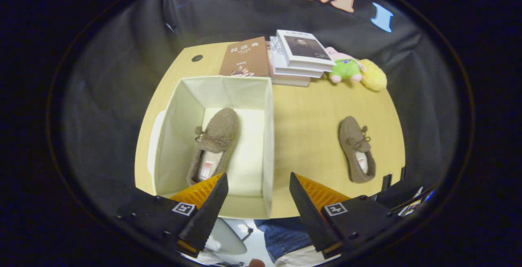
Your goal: Open the storage box then place both shoes into the box .Put the left shoe in first, then the right shoe, with the right side of both shoes facing outward in a uniform manner.
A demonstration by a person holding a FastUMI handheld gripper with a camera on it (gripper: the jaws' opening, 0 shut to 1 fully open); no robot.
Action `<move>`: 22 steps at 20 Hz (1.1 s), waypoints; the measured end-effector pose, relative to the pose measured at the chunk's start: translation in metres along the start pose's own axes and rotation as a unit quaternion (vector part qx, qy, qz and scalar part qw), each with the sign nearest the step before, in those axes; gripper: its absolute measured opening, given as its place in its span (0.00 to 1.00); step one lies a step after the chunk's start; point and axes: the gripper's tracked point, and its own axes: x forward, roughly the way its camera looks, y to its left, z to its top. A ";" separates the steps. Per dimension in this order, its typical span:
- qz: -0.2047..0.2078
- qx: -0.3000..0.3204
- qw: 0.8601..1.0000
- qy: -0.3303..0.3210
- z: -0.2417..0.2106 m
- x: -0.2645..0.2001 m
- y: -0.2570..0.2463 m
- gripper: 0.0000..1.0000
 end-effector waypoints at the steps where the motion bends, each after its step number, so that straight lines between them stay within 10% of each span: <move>1: -0.009 0.003 1.000 -0.005 0.001 -0.003 -0.013 0.98; 16: -0.204 -0.001 0.978 0.048 -0.008 0.049 -0.266 0.97; 22: -0.212 -0.032 0.971 0.102 -0.031 0.115 -0.311 0.95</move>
